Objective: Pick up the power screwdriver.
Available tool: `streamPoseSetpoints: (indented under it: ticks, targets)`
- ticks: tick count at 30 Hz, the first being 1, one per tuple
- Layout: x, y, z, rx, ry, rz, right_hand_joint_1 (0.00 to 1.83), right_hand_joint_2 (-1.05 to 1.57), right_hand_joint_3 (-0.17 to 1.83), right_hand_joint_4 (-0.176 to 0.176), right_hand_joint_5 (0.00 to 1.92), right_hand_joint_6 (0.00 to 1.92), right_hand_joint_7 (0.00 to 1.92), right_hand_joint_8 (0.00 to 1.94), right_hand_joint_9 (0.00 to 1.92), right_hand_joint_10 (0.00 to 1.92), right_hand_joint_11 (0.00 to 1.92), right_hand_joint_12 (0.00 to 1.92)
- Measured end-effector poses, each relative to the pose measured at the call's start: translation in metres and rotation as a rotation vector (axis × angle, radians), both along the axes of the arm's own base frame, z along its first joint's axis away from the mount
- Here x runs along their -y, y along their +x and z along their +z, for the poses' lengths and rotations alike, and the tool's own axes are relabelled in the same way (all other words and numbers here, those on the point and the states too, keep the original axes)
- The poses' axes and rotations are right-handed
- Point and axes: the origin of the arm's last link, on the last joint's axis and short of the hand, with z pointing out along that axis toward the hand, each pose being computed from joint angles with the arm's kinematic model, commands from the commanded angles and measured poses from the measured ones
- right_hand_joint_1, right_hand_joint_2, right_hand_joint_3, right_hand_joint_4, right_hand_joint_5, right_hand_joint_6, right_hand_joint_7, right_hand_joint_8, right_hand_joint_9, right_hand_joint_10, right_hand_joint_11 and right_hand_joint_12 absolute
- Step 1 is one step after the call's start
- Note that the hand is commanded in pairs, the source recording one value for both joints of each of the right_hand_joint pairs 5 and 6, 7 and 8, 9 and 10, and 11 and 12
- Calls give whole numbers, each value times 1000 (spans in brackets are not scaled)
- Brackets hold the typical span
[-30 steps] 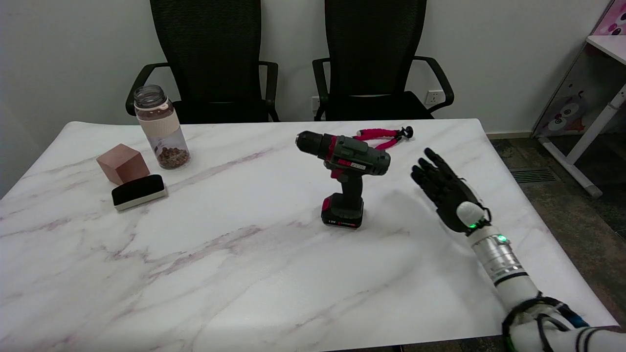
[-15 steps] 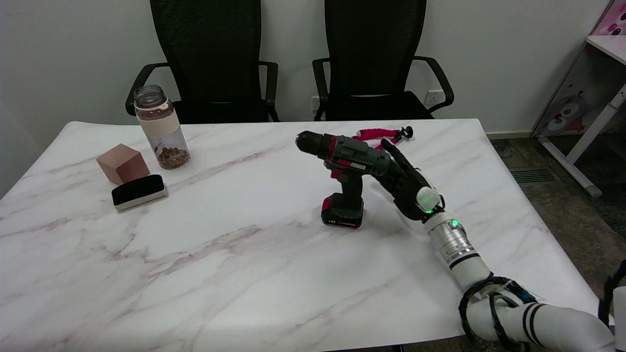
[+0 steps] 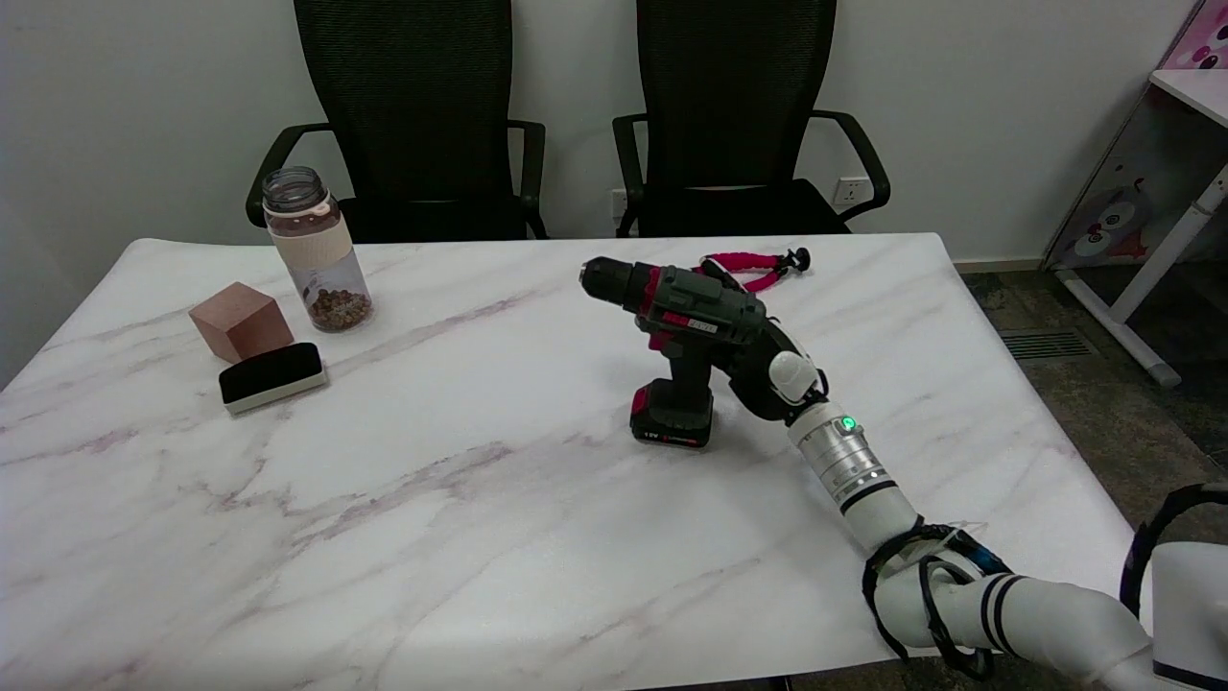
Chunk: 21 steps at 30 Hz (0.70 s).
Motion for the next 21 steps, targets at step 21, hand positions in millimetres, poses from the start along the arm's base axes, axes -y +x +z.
streamPoseSetpoints:
  ticks: [21]
  targets:
    - [8,3,-17,-39,63,17,1121,-512,764,122,217,217,217,217,487,487,567,567]
